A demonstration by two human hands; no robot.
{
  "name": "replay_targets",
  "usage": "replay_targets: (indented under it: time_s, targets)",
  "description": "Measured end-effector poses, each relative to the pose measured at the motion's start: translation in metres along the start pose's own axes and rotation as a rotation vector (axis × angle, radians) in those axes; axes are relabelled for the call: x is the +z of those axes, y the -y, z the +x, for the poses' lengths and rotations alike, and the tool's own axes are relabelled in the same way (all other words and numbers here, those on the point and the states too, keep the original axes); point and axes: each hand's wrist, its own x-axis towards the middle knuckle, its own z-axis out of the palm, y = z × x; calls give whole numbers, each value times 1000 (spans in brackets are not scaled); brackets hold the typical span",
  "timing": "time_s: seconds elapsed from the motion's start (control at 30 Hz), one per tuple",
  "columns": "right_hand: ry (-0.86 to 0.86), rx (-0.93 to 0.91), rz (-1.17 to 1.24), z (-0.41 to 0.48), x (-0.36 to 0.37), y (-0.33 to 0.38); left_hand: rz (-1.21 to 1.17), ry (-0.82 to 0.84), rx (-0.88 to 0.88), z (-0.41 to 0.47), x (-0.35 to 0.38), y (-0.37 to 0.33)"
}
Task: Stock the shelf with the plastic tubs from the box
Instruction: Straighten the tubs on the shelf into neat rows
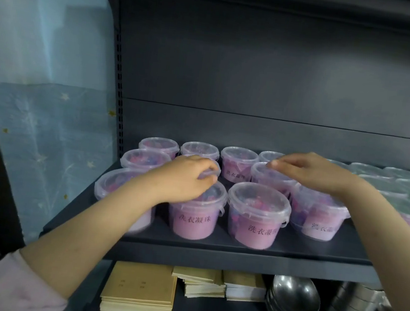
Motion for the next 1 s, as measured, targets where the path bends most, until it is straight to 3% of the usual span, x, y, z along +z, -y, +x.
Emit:
replay_targets:
  time_s: [0.07, 0.23, 0.4, 0.53, 1.0]
  targets:
    - [-33, 71, -94, 17, -6, -12, 104, -46, -20, 18, 0, -1]
    - [160, 187, -277, 54, -7, -37, 194, 38, -103, 46, 18, 4]
    - [228, 87, -183, 68, 0, -37, 203, 76, -113, 51, 30, 16]
    - [284, -38, -272, 88, 22, -20, 162, 89, -121, 51, 32, 17]
    - [260, -110, -318, 101, 27, -26, 140, 73, -123, 49, 33, 15]
